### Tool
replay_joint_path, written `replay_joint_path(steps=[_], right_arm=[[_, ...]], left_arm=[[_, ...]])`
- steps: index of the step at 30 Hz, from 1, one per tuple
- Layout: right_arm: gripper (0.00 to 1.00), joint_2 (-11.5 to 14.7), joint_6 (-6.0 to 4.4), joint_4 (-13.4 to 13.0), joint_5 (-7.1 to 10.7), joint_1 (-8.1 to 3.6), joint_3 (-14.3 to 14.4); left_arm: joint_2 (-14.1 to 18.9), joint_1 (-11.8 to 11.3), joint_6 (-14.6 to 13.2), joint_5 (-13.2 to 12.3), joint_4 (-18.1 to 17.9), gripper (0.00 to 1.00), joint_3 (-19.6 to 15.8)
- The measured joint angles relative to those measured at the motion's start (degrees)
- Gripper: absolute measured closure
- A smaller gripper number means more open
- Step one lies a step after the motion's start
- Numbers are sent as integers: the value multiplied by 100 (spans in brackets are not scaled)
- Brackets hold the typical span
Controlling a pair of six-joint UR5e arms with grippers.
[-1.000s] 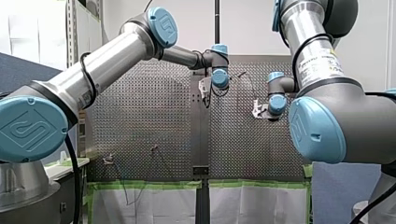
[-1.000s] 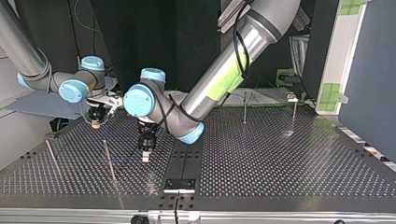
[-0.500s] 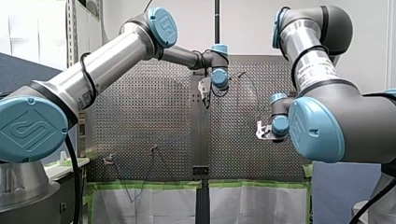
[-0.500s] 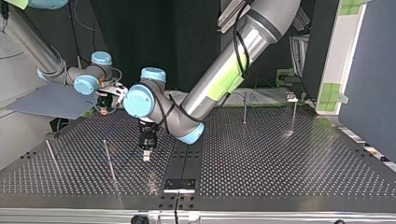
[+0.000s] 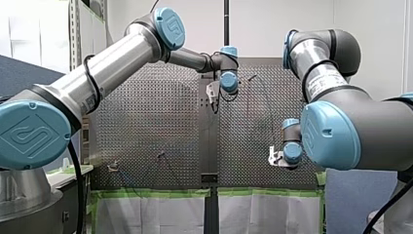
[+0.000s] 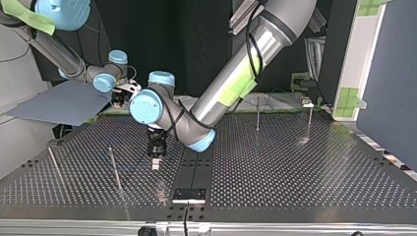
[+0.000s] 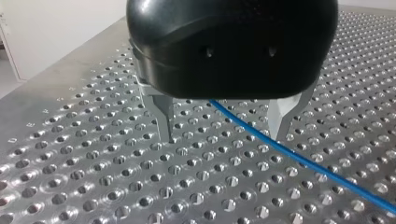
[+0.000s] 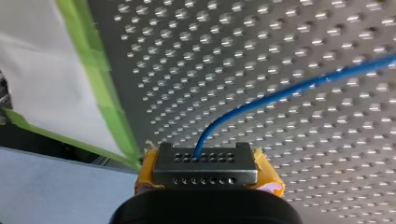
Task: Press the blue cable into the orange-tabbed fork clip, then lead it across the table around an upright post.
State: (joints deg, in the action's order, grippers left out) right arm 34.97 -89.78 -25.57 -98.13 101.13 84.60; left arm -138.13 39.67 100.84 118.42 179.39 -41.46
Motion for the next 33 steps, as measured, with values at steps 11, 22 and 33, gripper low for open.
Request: replay_joint_path(steps=[11, 22, 33], right_arm=[[100, -666, -149, -631, -183, -107, -6], [100, -1249, -57, -1013, -132, -603, -8], [100, -1316, -37, -1380, 31, -787, -72]], left_arm=[[2, -9, -73, 186, 31, 0, 2], [2, -10, -82, 288, 31, 0, 2], [3, 5, -83, 368, 52, 0, 2]])
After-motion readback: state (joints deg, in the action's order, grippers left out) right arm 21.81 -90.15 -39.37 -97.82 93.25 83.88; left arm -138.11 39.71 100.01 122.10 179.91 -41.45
